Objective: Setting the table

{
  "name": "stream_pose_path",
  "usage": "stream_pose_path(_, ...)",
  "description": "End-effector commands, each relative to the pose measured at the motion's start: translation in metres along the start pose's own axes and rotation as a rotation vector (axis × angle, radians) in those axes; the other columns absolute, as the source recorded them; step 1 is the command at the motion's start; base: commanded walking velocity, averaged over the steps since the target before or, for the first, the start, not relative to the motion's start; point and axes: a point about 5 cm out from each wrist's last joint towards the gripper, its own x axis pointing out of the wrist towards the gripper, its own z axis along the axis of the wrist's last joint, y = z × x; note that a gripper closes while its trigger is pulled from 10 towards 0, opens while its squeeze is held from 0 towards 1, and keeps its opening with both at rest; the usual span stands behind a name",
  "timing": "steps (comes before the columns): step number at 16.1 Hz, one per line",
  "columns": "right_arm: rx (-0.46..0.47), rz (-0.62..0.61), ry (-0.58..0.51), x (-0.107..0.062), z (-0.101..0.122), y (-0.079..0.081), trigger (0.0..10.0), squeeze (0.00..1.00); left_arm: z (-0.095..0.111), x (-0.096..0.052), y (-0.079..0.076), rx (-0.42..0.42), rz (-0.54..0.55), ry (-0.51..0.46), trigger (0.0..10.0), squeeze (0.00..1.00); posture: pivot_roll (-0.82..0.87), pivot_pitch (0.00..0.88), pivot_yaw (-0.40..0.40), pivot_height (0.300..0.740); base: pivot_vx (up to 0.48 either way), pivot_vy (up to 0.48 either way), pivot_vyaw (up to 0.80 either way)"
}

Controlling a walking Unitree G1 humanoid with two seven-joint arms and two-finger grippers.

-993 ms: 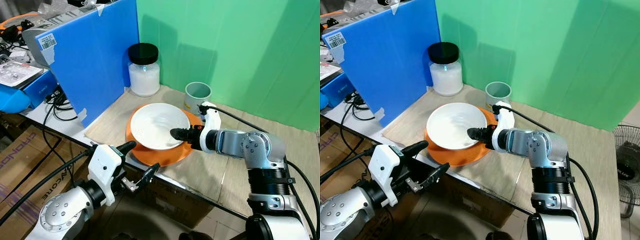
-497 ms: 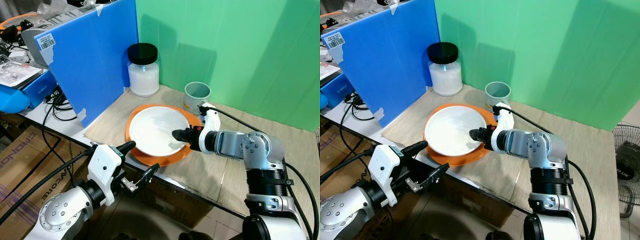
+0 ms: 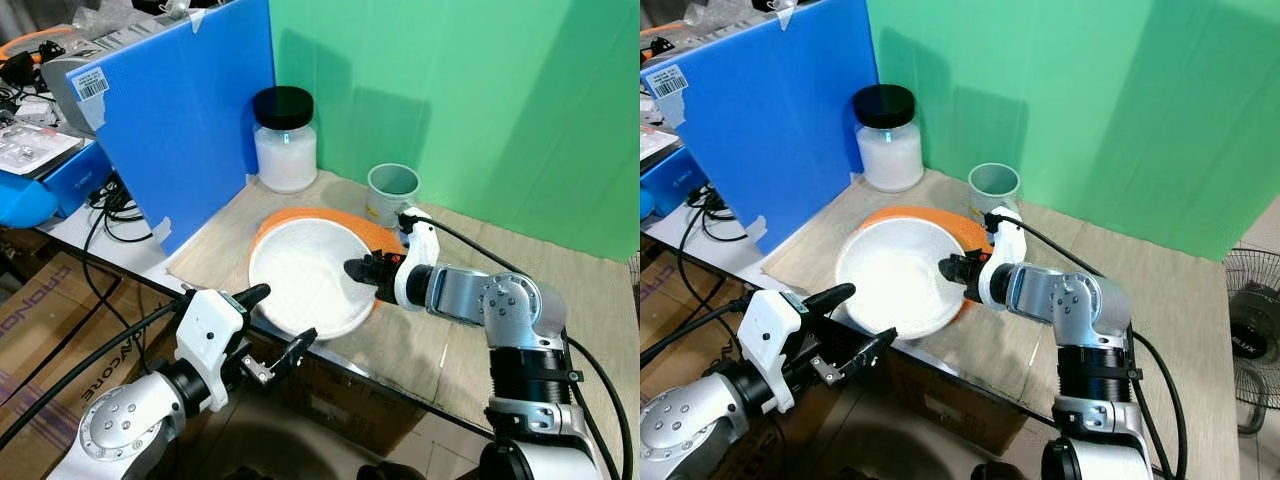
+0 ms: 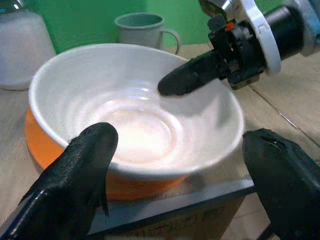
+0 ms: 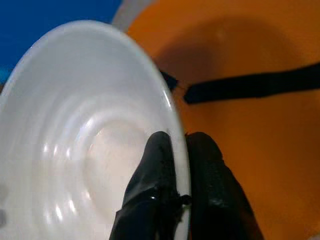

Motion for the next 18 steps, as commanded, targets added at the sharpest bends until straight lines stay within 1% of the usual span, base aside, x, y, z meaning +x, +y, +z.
stream_pose_path(1,0.003,0.049,-0.064,-0.006,0.007,0.005,0.0,0.0,0.0,-0.001,0.002,0.015,0.006,0.009,10.0,0.0,-0.06,0.015,0.02,0.74,0.0,0.0,0.0)
stream_pose_path(2,0.01,0.059,-0.081,-0.008,0.009,0.005,0.0,0.0,0.0,-0.001,0.002,0.015,0.007,0.01,10.0,0.0,-0.06,0.015,0.021,0.74,0.0,0.0,0.0)
stream_pose_path(3,0.048,0.098,-0.123,-0.012,0.011,0.007,0.0,0.0,0.0,-0.002,0.003,0.016,0.008,0.012,10.0,0.0,-0.06,0.014,0.025,0.74,0.0,0.0,0.0)
stream_pose_path(4,0.044,0.112,-0.156,-0.016,0.014,0.007,0.0,0.0,0.0,-0.002,0.003,0.017,0.009,0.012,10.0,0.0,-0.07,0.014,0.026,0.74,0.0,0.0,0.0)
stream_pose_path(5,0.031,0.119,-0.184,-0.019,0.016,0.007,0.0,0.0,0.0,-0.002,0.003,0.018,0.009,0.013,10.0,0.0,-0.07,0.014,0.03,0.74,0.0,0.0,0.0)
stream_pose_path(6,-0.038,0.126,-0.262,-0.028,0.024,0.009,0.0,0.0,0.002,0.0,0.005,0.026,0.028,0.003,10.0,0.0,-0.06,0.012,0.027,0.74,0.0,0.0,-0.8)
stream_pose_path(7,-0.061,0.125,-0.294,-0.034,0.027,0.009,1.1,0.0,0.003,0.001,0.007,0.03,0.046,-0.005,10.0,0.0,-0.06,0.011,0.027,0.74,0.0,0.0,-0.8)
stream_pose_path(8,-0.067,0.102,-0.395,-0.047,0.035,0.006,10.0,0.0,0.005,0.004,0.012,0.045,0.102,-0.022,10.0,0.0,-0.07,0.01,0.027,0.74,0.0,0.0,-0.79)
stream_pose_path(10,-0.129,0.043,-0.55,-0.074,0.044,0.002,10.0,0.0,0.009,0.01,0.013,0.074,0.173,-0.06,10.0,0.0,-0.08,0.007,0.037,0.74,0.0,0.0,-0.79)
stream_pose_path(11,-0.139,0.036,-0.571,-0.079,0.044,0.002,10.0,0.0,0.01,0.011,0.013,0.077,0.183,-0.066,10.0,0.0,-0.09,0.006,0.048,0.74,0.0,0.0,-0.79)
stream_pose_path(13,-0.18,0.022,-0.622,-0.091,0.039,0.004,10.0,0.0,0.015,0.017,0.009,0.065,0.221,-0.113,10.0,0.0,-0.11,0.001,0.062,0.74,0.0,0.0,-0.79)
stream_pose_path(15,-0.166,-0.014,-0.648,-0.098,0.033,-0.001,10.0,0.0,0.017,0.025,0.005,0.055,0.265,-0.145,10.0,0.0,-0.11,0.0,0.062,0.74,0.0,0.0,-0.79)
stream_pose_path(16,-0.127,-0.057,-0.648,-0.099,0.025,-0.01,10.0,0.0,0.011,0.032,0.004,0.051,0.296,-0.129,10.0,0.0,-0.13,0.0,0.06,0.74,0.0,0.0,-0.78)
stream_pose_path(17,-0.118,-0.067,-0.647,-0.098,0.023,-0.012,10.0,0.0,0.01,0.034,0.006,0.064,0.322,-0.12,10.0,0.0,-0.13,0.0,0.059,0.74,0.0,0.0,-0.78)
stream_pose_path(18,-0.144,-0.086,-0.652,-0.097,0.021,-0.011,10.0,0.0,0.008,0.033,0.011,0.077,0.384,-0.098,10.0,0.0,-0.13,0.0,0.055,0.74,0.0,0.0,-0.78)
